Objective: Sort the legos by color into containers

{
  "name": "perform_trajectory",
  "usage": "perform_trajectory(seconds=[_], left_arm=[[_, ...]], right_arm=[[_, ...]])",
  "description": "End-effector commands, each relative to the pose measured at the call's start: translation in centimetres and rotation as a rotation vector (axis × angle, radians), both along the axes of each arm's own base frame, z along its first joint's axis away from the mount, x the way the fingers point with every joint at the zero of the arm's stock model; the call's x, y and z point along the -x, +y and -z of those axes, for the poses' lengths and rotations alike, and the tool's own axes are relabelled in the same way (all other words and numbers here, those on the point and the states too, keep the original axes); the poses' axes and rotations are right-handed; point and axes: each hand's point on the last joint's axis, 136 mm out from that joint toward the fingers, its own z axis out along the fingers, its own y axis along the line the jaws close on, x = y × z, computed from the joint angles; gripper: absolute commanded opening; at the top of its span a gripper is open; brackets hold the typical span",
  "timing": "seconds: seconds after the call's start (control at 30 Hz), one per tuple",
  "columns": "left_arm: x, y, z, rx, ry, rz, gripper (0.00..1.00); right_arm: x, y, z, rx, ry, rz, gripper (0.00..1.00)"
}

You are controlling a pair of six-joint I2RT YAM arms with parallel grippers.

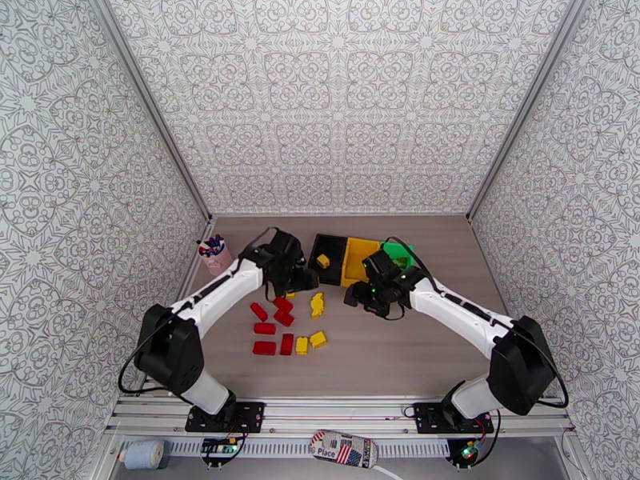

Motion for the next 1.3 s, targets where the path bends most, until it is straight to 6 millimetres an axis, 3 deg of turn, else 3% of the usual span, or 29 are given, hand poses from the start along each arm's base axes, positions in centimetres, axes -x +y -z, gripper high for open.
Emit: perform_trajectory(seconds=[0.0,0.17,0.3,0.43,0.57,0.8,0.93,1.27], left_arm=[[2.3,0.2,0.7,-0.038,-0.013,0.042,0.79],[6.5,-0.8,2.1,-0.053,-0.006,0.196,0.80],[9.5,-2.2,2.8,-0.076,-0.013,0.352,0.80],[10.9,-3.1,3.8,-0.138,-0.019,0.462,0.79],[11.1,-3.9,5.0,-0.237,-0.014,0.554,0.78],[9.6,-3.9,6.6,-0.394,-0.010,0.601,0.76],[9.2,-4.5,7.1,-0.407,0.000,0.624,0.75],[10.1,-5.8,8.8,-0.393,0.055,0.694,0.61]], right_arm=[[1.4,0.7,1.8,0.020,0.049,-0.041,0.68],[3.2,0.8,3.3,0.040,0.090,-0.064,0.68],[4.7,-0.2,4.2,0.047,0.112,-0.052,0.67],[6.3,-1.7,4.8,0.051,0.131,-0.023,0.67],[7.9,-3.1,5.2,0.044,0.141,0.010,0.66],[9.2,-4.7,4.9,0.030,0.136,0.079,0.66],[9.4,-5.1,4.5,0.024,0.127,0.100,0.65],[10.1,-6.4,3.9,0.031,0.108,0.136,0.65]])
